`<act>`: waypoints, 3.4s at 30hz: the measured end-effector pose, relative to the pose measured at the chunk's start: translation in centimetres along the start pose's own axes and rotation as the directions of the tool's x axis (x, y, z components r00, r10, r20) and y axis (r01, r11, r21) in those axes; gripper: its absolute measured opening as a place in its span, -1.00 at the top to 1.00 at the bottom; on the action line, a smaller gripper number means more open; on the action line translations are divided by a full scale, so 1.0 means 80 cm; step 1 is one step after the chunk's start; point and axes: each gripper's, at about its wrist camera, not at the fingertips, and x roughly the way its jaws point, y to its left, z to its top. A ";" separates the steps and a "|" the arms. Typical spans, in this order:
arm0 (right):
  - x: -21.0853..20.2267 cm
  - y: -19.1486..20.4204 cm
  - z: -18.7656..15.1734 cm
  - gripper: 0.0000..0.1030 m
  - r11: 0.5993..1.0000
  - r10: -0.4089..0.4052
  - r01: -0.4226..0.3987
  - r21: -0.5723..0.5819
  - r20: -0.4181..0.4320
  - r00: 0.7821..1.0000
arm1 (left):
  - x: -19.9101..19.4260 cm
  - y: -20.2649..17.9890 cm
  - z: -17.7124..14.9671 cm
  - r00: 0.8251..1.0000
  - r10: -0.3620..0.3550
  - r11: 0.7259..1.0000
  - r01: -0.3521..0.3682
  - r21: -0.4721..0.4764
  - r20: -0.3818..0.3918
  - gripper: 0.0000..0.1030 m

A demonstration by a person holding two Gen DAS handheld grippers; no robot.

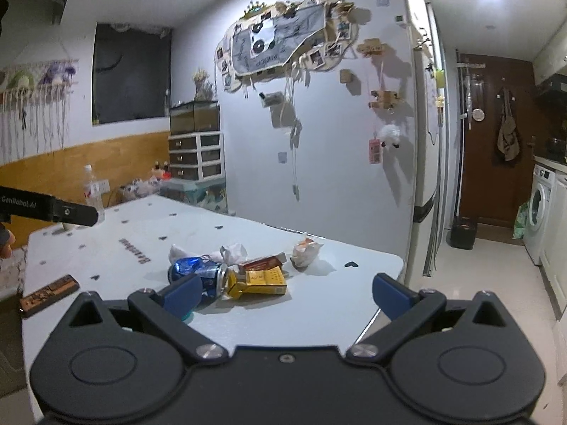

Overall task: Collect trash
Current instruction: 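Grasp white plastic bag with left tool while right tool grasps yellow cigarette pack, then lift both held items and carry them over the yellow bin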

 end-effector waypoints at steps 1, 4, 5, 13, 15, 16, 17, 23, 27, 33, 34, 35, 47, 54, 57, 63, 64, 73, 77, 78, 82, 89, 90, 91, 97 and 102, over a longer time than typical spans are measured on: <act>0.009 -0.002 0.003 -1.00 1.000 0.001 -0.001 0.000 -0.008 1.000 | 0.013 0.008 0.002 1.000 -0.008 1.000 0.008 -0.005 -0.008 -1.00; 0.037 -0.007 0.012 -1.00 1.000 0.024 -0.024 0.012 -0.025 0.999 | 0.054 0.028 0.007 0.999 -0.032 0.999 0.030 -0.039 -0.032 -1.00; 0.045 -0.009 0.015 -1.00 0.999 0.032 -0.031 0.019 -0.027 0.999 | 0.069 0.035 0.009 0.998 -0.045 0.998 0.043 -0.054 -0.035 -1.00; 0.124 -0.020 0.025 -1.00 0.992 0.108 -0.105 0.065 -0.049 0.993 | 0.180 0.078 0.004 0.993 -0.091 0.979 0.075 -0.189 -0.077 -0.92; 0.139 -0.019 0.024 -1.00 0.991 0.120 -0.117 0.060 -0.058 0.991 | 0.210 0.094 -0.003 0.989 -0.105 0.966 0.077 -0.247 -0.104 -0.90; 0.144 -0.019 0.023 -1.00 0.991 0.126 -0.123 0.057 -0.063 0.990 | 0.221 0.102 -0.007 0.987 -0.112 0.958 0.078 -0.275 -0.112 -0.89; 0.152 -0.018 0.021 -1.00 0.990 0.134 -0.130 0.056 -0.069 0.989 | 0.233 0.109 -0.011 0.985 -0.122 0.947 0.080 -0.312 -0.118 -0.89; 0.180 -0.020 0.008 -1.00 0.985 0.145 -0.138 0.107 -0.066 0.987 | 0.283 0.140 -0.042 0.977 -0.196 0.849 0.127 -0.514 -0.082 -0.89; 0.196 -0.023 0.004 -1.00 0.978 0.167 -0.155 0.136 -0.078 0.983 | 0.301 0.142 -0.054 0.977 -0.205 0.834 0.144 -0.533 -0.058 -0.80; 0.240 -0.015 0.006 -1.00 0.983 0.165 -0.151 0.102 -0.141 0.976 | 0.329 0.147 -0.070 0.976 -0.215 0.812 0.152 -0.563 -0.046 -0.52; 0.250 -0.013 0.007 -1.00 0.983 0.168 -0.153 0.105 -0.156 0.973 | 0.330 0.148 -0.075 0.975 -0.220 0.809 0.176 -0.561 -0.012 -0.51; 0.261 -0.010 0.007 -1.00 0.982 0.168 -0.150 0.111 -0.173 0.970 | 0.333 0.150 -0.079 0.974 -0.228 0.805 0.194 -0.560 0.011 -0.50; 0.360 0.013 -0.019 -1.00 0.992 0.121 -0.101 0.077 -0.328 0.937 | 0.353 0.145 -0.070 0.963 -0.269 0.852 0.236 -0.468 -0.004 -0.25; 0.382 0.013 -0.031 -0.54 0.983 0.177 -0.145 0.111 -0.370 0.912 | 0.344 0.146 -0.067 0.971 -0.239 0.859 0.218 -0.463 0.012 -0.04; 0.377 0.020 -0.033 -0.34 0.980 0.196 -0.167 0.110 -0.364 0.911 | 0.340 0.148 -0.066 0.978 -0.207 0.865 0.191 -0.463 0.017 0.05; 0.359 0.033 -0.035 -0.32 0.983 0.181 -0.171 0.061 -0.368 0.912 | 0.328 0.142 -0.065 0.986 -0.162 0.886 0.157 -0.436 0.025 0.21; 0.355 0.033 -0.034 -0.32 0.985 0.175 -0.165 0.058 -0.360 0.916 | 0.324 0.141 -0.065 0.988 -0.149 0.889 0.148 -0.434 0.031 0.34; 0.315 0.015 -0.022 -0.32 0.992 0.116 -0.099 0.076 -0.269 0.956 | 0.295 0.153 -0.067 0.996 -0.047 0.878 0.077 -0.471 0.075 0.51; 0.299 0.007 -0.020 -0.32 0.993 0.092 -0.073 0.089 -0.239 0.967 | 0.274 0.145 -0.061 0.993 0.010 0.900 0.042 -0.435 0.117 0.52; 0.294 0.005 -0.021 -0.32 0.994 0.087 -0.067 0.091 -0.231 0.969 | 0.268 0.143 -0.059 0.991 0.021 0.901 0.037 -0.432 0.129 0.52; 0.274 -0.002 -0.021 -0.32 0.993 0.063 -0.042 0.108 -0.198 0.978 | 0.238 0.127 -0.053 0.979 0.101 0.922 -0.025 -0.386 0.178 0.52; 0.234 -0.011 -0.021 -0.32 0.992 0.037 -0.020 0.126 -0.137 0.990 | 0.180 0.083 -0.053 0.948 0.161 0.946 -0.069 -0.317 0.275 0.52; 0.226 -0.011 -0.021 -0.32 0.993 0.029 -0.014 0.119 -0.130 0.991 | 0.174 0.075 -0.054 0.947 0.149 0.949 -0.058 -0.309 0.283 0.52; 0.221 -0.012 -0.021 -0.32 0.993 0.022 -0.008 0.115 -0.125 0.992 | 0.167 0.065 -0.054 0.947 0.136 0.955 -0.046 -0.294 0.291 0.52; 0.178 -0.022 -0.025 -0.32 0.993 -0.024 0.034 0.113 -0.090 0.996 | 0.137 0.010 -0.060 0.940 0.082 0.978 -0.012 -0.210 0.331 0.52; 0.136 -0.034 -0.028 -0.32 0.989 -0.063 0.071 0.127 -0.067 0.996 | 0.120 -0.033 -0.071 0.946 0.035 0.987 0.017 -0.157 0.323 0.52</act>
